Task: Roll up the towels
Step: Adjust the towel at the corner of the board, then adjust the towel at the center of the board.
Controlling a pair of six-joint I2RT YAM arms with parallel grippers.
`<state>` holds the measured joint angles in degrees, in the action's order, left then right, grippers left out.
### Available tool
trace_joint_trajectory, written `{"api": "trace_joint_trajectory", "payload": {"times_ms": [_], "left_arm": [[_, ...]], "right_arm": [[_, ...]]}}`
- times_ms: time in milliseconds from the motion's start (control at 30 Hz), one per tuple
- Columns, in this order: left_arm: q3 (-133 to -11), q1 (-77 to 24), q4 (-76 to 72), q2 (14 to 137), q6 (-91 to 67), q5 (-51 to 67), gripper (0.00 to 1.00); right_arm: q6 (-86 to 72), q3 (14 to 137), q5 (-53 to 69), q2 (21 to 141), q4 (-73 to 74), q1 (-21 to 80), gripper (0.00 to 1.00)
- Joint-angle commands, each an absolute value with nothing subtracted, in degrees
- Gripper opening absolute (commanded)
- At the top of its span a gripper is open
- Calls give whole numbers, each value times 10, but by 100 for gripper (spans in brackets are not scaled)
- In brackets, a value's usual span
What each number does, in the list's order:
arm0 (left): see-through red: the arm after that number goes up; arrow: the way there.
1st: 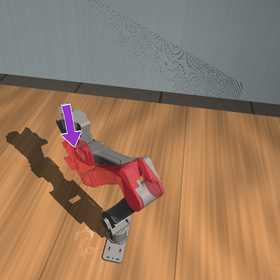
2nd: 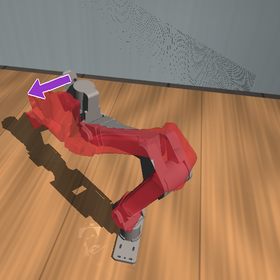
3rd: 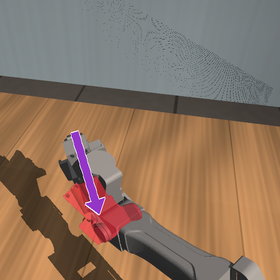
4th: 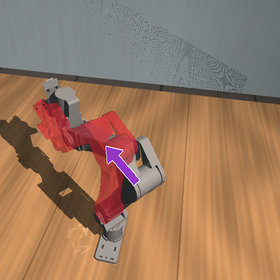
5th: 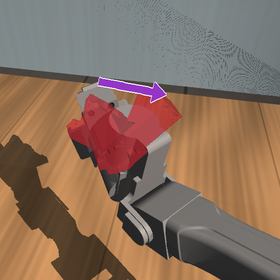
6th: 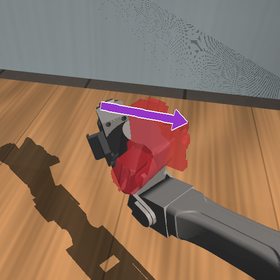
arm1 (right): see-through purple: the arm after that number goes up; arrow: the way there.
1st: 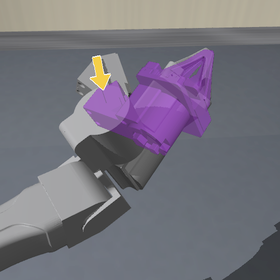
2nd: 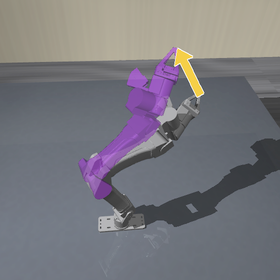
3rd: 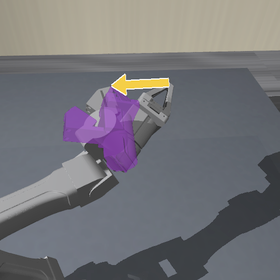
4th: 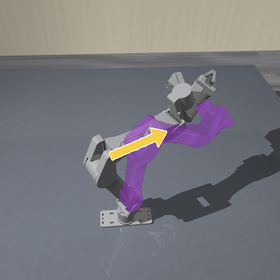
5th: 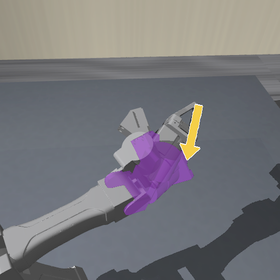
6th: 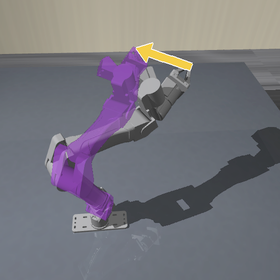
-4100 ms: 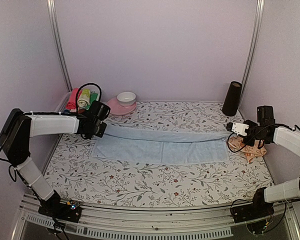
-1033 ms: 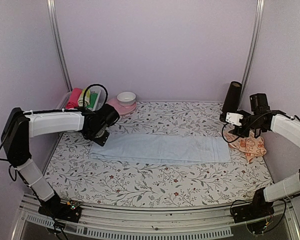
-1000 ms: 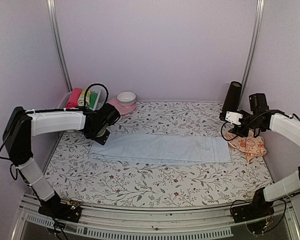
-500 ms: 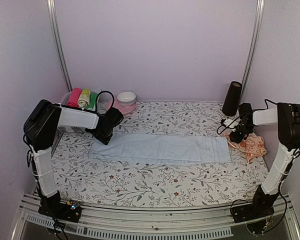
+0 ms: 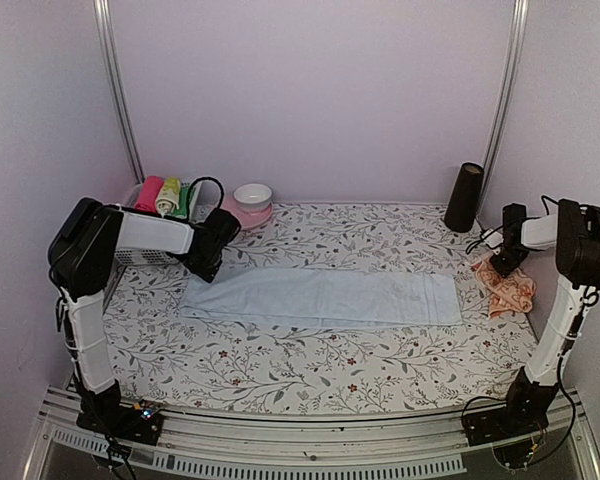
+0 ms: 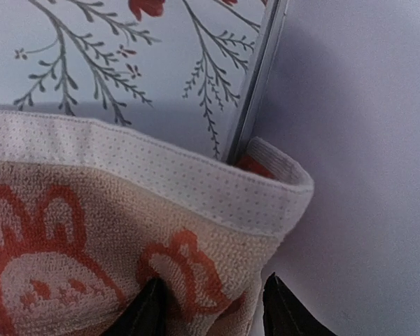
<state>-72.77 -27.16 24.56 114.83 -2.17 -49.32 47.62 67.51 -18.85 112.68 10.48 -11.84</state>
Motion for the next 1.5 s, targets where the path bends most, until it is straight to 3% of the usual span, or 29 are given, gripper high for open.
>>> {"api": "trace_joint_trajectory", "payload": {"times_ms": [0, 400, 633, 833, 1467], "left_arm": [[-745, -266, 227, 1169, -5, -512, 92], [-753, -250, 223, 1213, -4, -549, 92], [-749, -249, 236, 1219, -27, -573, 92], [-750, -255, 217, 1201, -21, -520, 97], [-742, -282, 192, 1133, -35, -503, 97]], "right_arm": [[473, 708, -220, 1116, 130, -119, 50], [417, 681, -76, 931, 244, 1, 61], [399, 649, -23, 929, 264, 51, 62], [352, 633, -54, 946, 275, 50, 62], [295, 570, 112, 915, 314, -12, 61]]}}
